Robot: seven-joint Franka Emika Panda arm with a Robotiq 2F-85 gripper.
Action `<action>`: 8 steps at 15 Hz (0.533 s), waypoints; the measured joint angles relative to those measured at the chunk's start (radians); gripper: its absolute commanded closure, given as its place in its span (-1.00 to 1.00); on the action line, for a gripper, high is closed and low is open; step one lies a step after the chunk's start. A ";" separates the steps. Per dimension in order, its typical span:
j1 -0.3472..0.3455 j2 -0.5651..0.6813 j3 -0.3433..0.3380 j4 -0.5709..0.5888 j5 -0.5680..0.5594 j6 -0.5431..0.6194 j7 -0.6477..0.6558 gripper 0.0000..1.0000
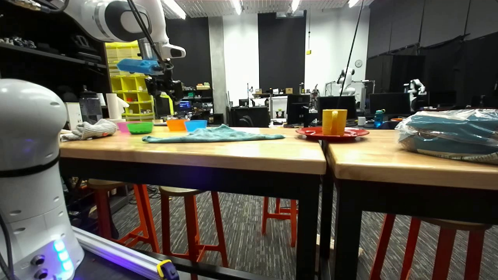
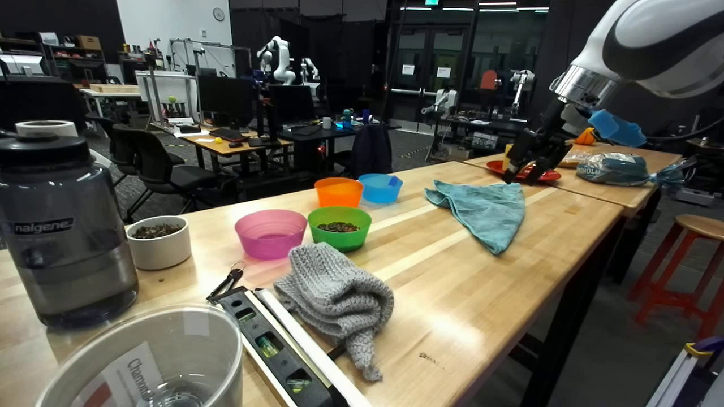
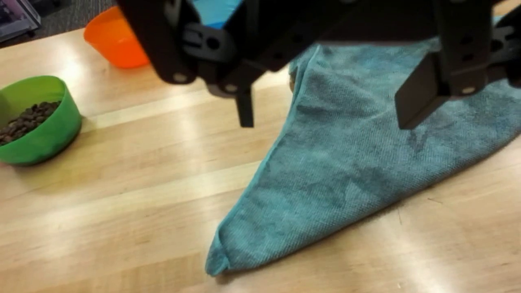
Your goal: Unfold the blue cloth
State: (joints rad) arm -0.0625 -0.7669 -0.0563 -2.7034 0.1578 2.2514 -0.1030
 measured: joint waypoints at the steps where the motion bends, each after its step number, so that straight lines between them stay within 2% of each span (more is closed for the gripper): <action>1: 0.000 0.001 0.001 0.002 -0.004 0.014 0.004 -1.00; 5: 0.000 0.032 0.015 0.038 -0.046 0.060 0.054 -1.00; 8: -0.002 0.110 0.046 0.102 -0.087 0.084 0.119 -1.00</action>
State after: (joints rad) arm -0.0649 -0.6572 -0.0099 -2.6018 0.0709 2.3352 0.0160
